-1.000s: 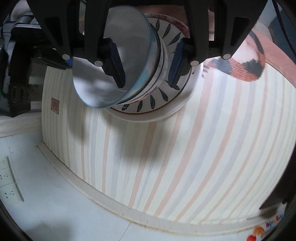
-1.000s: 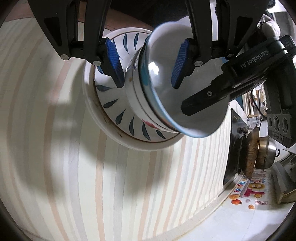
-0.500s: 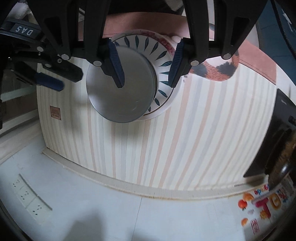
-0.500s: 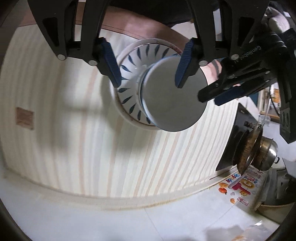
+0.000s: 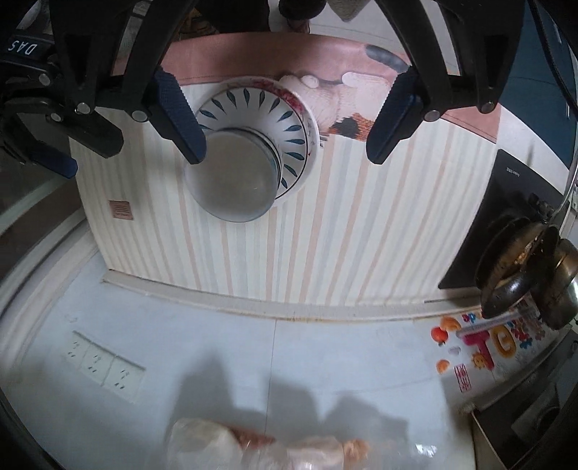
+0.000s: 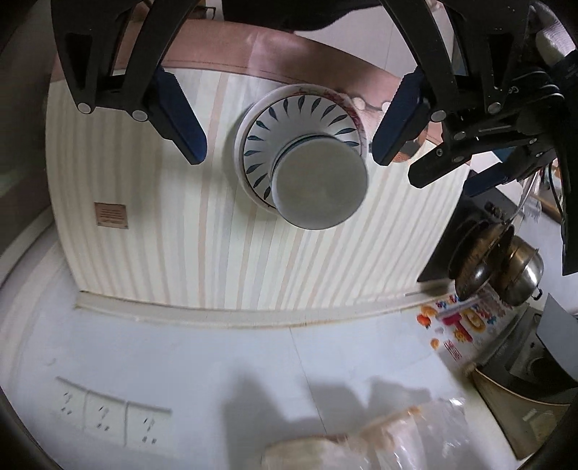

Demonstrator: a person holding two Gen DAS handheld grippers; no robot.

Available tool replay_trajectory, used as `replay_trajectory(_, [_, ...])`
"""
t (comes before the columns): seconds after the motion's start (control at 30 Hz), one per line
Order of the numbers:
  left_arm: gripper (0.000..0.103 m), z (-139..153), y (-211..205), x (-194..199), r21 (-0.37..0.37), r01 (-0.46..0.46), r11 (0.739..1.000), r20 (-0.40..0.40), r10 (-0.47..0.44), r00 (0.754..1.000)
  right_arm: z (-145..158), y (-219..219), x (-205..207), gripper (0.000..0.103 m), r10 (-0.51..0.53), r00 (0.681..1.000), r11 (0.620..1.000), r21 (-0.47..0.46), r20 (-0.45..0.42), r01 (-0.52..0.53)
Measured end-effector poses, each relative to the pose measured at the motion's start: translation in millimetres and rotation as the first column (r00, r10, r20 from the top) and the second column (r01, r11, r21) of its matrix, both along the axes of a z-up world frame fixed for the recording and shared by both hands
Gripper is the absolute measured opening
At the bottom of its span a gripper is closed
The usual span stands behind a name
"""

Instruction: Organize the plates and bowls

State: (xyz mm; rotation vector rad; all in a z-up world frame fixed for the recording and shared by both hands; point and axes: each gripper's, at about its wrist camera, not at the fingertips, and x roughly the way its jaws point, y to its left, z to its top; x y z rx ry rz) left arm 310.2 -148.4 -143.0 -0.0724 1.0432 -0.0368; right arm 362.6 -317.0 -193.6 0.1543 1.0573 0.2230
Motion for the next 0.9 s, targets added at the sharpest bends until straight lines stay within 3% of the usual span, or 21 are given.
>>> replay_trajectory(0.23, [0.091,44.4,4.7,-63.4,0.027,0.041,0.999,0.122,-0.044,0.992,50.7,12.6,-77.7,0.097,-0.069,0.99,0.997,-0.01,0.123,0.071])
replay_trajectory(0.4, [0.091,77.8,12.8,-105.7,-0.002,0.041,0.999,0.181,-0.04,0.983,86.5,20.8,-135.1,0.098,-0.091,0.977,0.996,-0.006,0.192,0.094])
replay_trajectory(0.47, [0.102,88.8,14.3,-120.7,0.013,0.035,0.999,0.206,-0.037,0.978,102.2,23.0,-160.6,0.099,-0.095,0.971,0.995,-0.006,0.221,0.099])
replay_trajectory(0.57, [0.102,103.3,17.6,-150.1,0.016,0.007,1.0,0.238,-0.011,0.971,120.8,24.8,-196.2,0.099,-0.094,0.961,0.995,-0.007,0.259,0.099])
replay_trajectory(0.9, [0.102,123.2,22.6,-237.1,0.026,-0.072,0.997,0.264,0.063,0.962,157.4,19.8,-302.6,0.099,-0.037,0.94,0.998,-0.038,0.339,0.053])
